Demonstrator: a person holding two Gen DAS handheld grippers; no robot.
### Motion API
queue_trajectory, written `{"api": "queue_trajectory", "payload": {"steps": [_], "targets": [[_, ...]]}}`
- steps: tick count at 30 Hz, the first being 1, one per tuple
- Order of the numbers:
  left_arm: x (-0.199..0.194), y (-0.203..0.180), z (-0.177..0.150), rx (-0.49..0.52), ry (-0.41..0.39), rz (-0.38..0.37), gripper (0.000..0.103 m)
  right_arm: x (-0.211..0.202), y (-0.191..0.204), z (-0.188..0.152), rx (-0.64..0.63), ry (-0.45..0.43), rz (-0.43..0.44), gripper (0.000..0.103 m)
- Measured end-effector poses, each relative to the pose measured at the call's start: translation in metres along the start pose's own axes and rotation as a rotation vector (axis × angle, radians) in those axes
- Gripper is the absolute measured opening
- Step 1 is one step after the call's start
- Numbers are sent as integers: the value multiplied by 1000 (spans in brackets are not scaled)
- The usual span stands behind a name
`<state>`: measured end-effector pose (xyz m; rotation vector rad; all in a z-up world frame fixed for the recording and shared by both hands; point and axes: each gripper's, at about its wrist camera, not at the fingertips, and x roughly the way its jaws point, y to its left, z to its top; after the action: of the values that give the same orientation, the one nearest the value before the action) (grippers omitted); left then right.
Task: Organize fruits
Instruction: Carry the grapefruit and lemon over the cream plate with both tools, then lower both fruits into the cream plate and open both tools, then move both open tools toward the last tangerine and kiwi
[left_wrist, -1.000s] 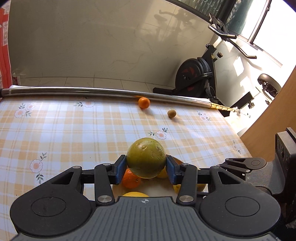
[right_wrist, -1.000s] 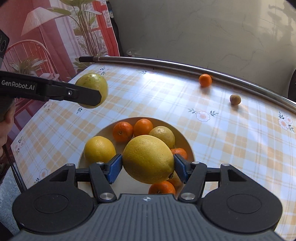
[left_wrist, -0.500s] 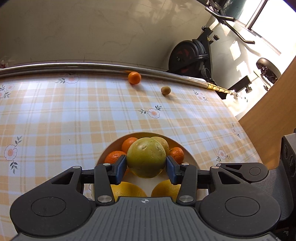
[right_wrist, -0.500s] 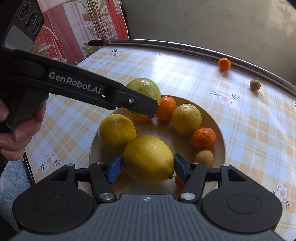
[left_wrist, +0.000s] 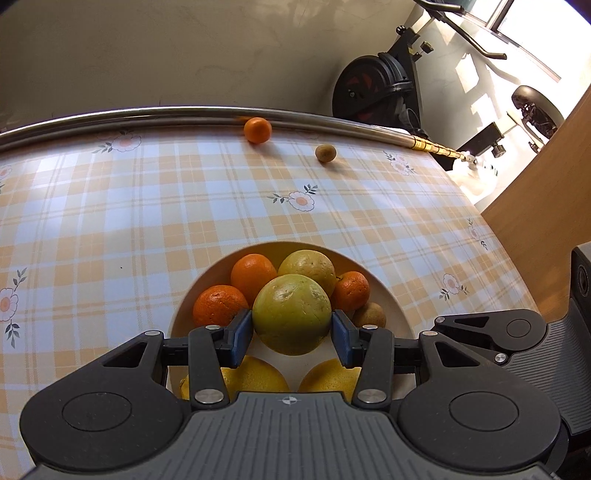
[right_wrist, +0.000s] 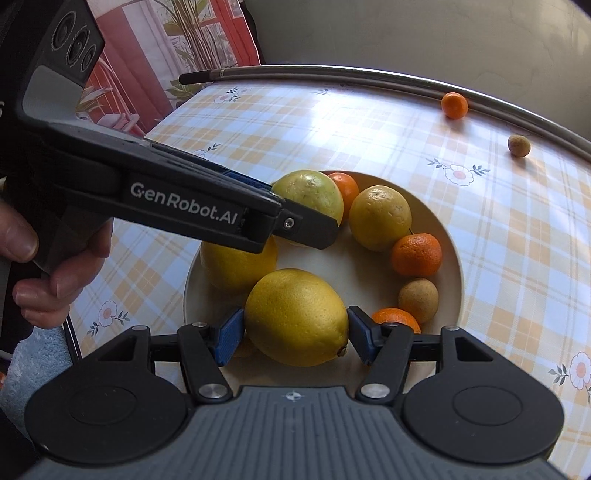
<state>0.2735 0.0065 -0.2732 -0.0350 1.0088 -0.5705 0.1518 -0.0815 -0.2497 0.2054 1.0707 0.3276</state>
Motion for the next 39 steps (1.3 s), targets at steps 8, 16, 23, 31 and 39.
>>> {"api": "queue_trajectory", "payload": {"steps": [8, 16, 23, 31, 39], "targets": [[1, 5, 0, -22, 14, 3, 48, 0, -1, 2, 18, 8, 2, 63], [-17, 8, 7, -46, -44, -5, 49, -6, 2, 5, 12, -4, 2, 63], [-56, 9, 22, -28, -197, 47, 49, -39, -7, 22, 4, -123, -18, 63], [-83, 14, 54, -75, -353, 137, 50, -68, -56, 54, 73, -307, -126, 63], [-53, 6, 90, -140, -376, 188, 57, -40, -111, 72, 109, -409, -241, 59]]}}
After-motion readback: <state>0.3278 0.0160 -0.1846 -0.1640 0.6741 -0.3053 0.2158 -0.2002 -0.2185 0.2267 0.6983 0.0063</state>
